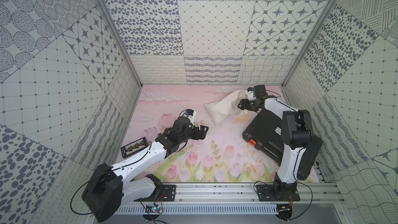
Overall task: Close the soil bag
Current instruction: Adjust the soil bag at the center of the board.
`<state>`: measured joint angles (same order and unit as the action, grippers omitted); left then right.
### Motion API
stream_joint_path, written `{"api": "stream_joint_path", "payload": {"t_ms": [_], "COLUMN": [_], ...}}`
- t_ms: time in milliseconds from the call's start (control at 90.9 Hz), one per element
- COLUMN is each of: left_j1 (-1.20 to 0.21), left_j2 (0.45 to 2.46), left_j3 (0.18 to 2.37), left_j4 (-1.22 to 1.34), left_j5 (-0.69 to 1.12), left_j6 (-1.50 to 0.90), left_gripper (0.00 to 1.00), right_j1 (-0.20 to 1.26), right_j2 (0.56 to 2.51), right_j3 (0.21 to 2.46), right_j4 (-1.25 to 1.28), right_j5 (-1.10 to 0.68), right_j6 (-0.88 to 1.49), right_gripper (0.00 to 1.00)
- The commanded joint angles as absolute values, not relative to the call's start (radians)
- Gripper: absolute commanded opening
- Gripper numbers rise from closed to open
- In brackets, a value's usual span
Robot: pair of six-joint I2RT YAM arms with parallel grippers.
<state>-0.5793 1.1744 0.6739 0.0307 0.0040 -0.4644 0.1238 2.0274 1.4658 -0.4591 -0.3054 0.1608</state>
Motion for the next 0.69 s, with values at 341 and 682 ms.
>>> {"api": "stream_joint_path", "payload": {"t_ms": [341,682], "left_j1": [-0.535,-0.460], "left_j2": [1.079,0.917], "left_j3": [0.659,0.602], "left_j4": [-0.065,-0.152], "left_j5": [-0.082,-0.116], "left_j6": [-0.483,-0.508], "left_gripper": [0.94,0.93], "right_j1": [0.446,0.806], "right_j2": [2.087,2.103], "right_j3": [1.459,1.523], "right_j4": [-0.463,-0.306], "right_j5": [-0.444,-0.447], "right_j6": [0.285,0.462], "right_gripper": [0.59,0.62]}}
